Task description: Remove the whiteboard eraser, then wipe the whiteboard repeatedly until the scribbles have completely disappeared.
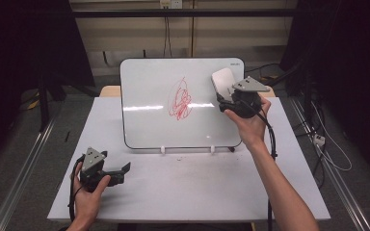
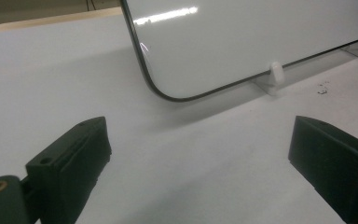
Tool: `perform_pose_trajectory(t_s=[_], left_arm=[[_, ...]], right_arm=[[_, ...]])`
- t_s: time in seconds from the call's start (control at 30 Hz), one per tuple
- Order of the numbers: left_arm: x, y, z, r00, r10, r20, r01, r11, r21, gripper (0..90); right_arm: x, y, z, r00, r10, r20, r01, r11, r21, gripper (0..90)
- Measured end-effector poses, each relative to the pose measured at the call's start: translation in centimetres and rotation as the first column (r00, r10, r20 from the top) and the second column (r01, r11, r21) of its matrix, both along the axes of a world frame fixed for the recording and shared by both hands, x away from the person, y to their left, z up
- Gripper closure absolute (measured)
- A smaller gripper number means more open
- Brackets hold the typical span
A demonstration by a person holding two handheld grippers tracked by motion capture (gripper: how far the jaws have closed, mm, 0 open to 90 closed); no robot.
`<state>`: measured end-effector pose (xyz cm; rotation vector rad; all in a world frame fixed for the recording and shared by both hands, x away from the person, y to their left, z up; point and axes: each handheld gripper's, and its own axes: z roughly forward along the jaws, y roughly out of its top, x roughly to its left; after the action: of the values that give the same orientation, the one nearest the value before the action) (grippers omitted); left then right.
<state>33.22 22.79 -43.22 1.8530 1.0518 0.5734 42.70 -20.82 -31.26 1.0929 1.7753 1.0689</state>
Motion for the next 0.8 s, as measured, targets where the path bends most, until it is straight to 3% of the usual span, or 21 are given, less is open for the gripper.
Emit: perform_pose_trajectory(t_s=[0.43,0.8], left_arm=[[0.1,-0.3,0.1,1.0,-0.004,0.004,0.004,0.9999,0.012,5.2],[0.1,0.0,-0.1,1.0,0.003,-0.006,-0.003,1.0,0.009,5.2]], right_arm=[[-1.1,1.6,-0.8,0.9984,0.054,0.015,-0.054,0.998,-0.03,31.4],[-0.7,3.1,0.0,0.9959,0.081,0.04,-0.079,0.995,-0.067,31.4]])
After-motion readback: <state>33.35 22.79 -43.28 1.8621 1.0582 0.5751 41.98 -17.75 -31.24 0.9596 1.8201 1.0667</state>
